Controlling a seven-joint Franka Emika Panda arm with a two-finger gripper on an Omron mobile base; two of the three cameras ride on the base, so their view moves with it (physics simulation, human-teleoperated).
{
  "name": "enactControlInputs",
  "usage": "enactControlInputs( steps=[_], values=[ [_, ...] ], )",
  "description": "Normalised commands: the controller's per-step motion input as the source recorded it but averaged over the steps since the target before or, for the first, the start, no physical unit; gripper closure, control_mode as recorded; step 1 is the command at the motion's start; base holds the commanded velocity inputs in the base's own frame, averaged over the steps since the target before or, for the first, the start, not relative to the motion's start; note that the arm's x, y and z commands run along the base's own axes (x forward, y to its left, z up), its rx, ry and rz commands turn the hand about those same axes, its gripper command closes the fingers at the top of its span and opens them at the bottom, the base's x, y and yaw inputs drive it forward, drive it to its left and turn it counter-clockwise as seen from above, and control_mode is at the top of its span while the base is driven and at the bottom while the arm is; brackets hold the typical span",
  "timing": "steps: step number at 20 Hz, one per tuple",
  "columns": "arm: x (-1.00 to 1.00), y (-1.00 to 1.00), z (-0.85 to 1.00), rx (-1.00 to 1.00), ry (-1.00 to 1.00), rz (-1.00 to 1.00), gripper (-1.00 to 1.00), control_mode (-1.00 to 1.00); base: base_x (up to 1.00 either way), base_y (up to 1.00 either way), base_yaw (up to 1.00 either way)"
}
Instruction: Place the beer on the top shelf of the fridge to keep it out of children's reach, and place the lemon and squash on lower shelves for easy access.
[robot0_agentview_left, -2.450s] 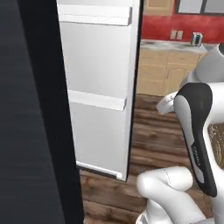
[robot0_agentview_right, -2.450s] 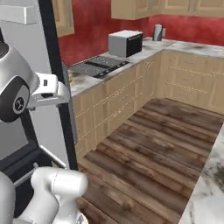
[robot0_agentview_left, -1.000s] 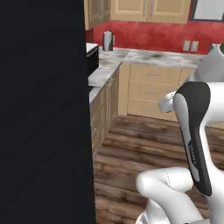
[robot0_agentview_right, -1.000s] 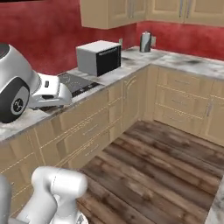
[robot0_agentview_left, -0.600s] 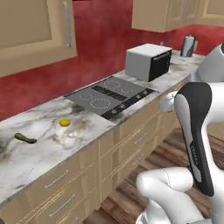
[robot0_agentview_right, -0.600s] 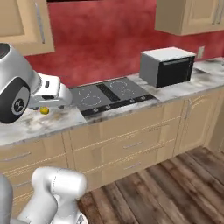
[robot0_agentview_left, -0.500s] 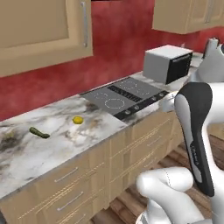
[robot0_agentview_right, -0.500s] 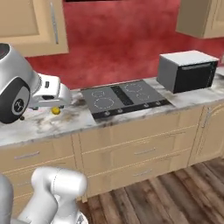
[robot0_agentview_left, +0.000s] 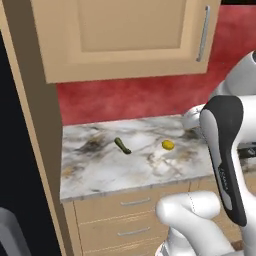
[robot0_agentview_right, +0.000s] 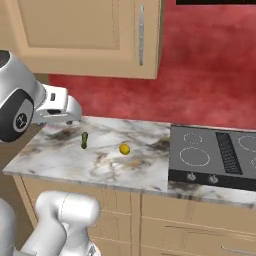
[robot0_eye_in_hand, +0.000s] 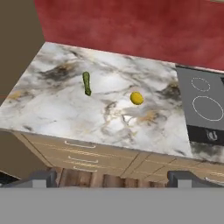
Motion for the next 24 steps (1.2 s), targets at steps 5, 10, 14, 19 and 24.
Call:
enactControlInputs(
  steps=[5,10,14,19,24],
  values=[
    [0.0,0.0,0.0,0.0,0.0,0.0,-1.0,1.0,0.95,0.02,0.67],
    [0.24,0.14,-0.44,0.0,0.0,0.13,-1.0,-1.0,0.14,0.04,0.09],
    [0.18,-0.02,-0.62,0.0,0.0,-0.01,-1.0,-1.0,0.0,0.0,0.0],
    [0.27,-0.26,-0.66,0.0,0.0,-0.25,-1.0,-1.0,0.0,0.0,0.0],
    [0.35,-0.36,-0.56,0.0,0.04,-0.28,-1.0,-1.0,0.0,0.0,0.0]
  ],
)
